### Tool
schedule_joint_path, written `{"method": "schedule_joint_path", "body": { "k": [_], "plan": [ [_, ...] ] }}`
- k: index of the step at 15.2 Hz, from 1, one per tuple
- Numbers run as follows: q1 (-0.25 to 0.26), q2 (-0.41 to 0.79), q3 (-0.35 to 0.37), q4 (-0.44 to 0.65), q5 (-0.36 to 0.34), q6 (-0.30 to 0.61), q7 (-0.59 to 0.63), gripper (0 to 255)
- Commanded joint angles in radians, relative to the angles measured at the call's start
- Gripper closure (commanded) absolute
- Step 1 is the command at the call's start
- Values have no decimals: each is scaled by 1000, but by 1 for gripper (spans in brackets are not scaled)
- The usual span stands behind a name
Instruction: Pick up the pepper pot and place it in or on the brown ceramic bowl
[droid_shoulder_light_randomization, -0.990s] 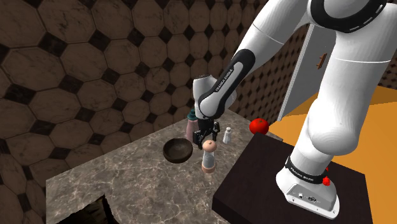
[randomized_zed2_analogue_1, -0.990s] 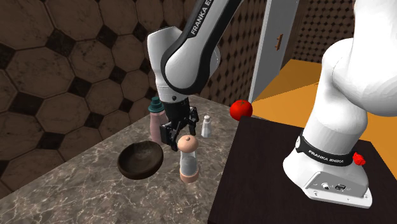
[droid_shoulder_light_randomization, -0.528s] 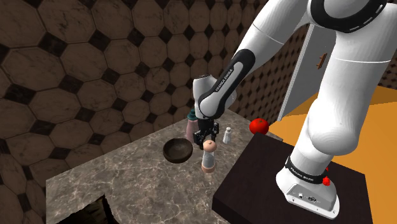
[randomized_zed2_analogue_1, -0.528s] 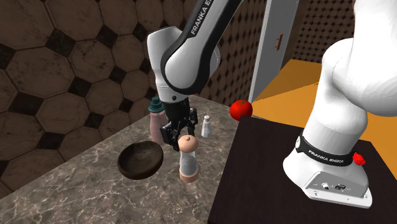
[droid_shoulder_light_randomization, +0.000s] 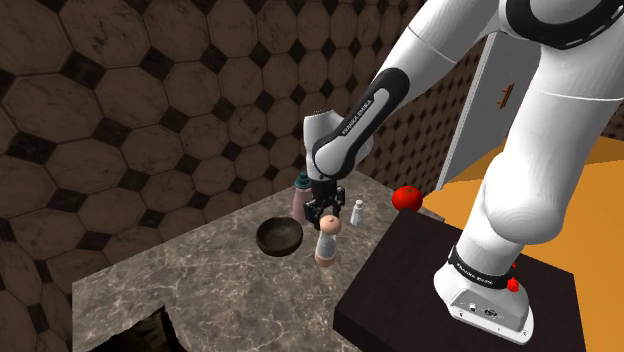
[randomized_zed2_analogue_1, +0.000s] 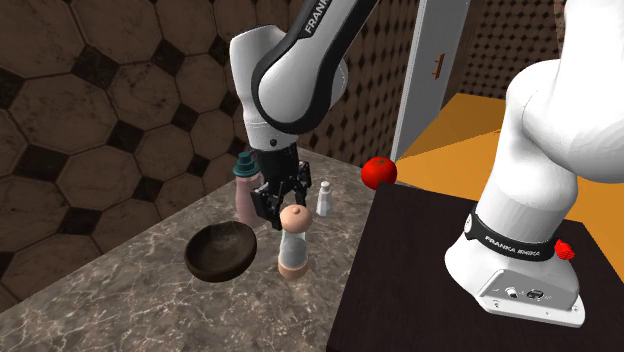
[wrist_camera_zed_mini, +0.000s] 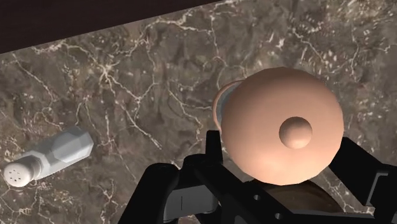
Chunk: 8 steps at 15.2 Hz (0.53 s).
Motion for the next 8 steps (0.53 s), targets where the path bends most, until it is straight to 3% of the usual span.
{"method": "schedule_joint_path", "body": {
  "k": [1, 8],
  "plan": [
    [0, -25, 0, 5, -1, -31, 2, 255],
    [-1, -116, -1, 23, -3, -139, 8, 255]
  ]
}}
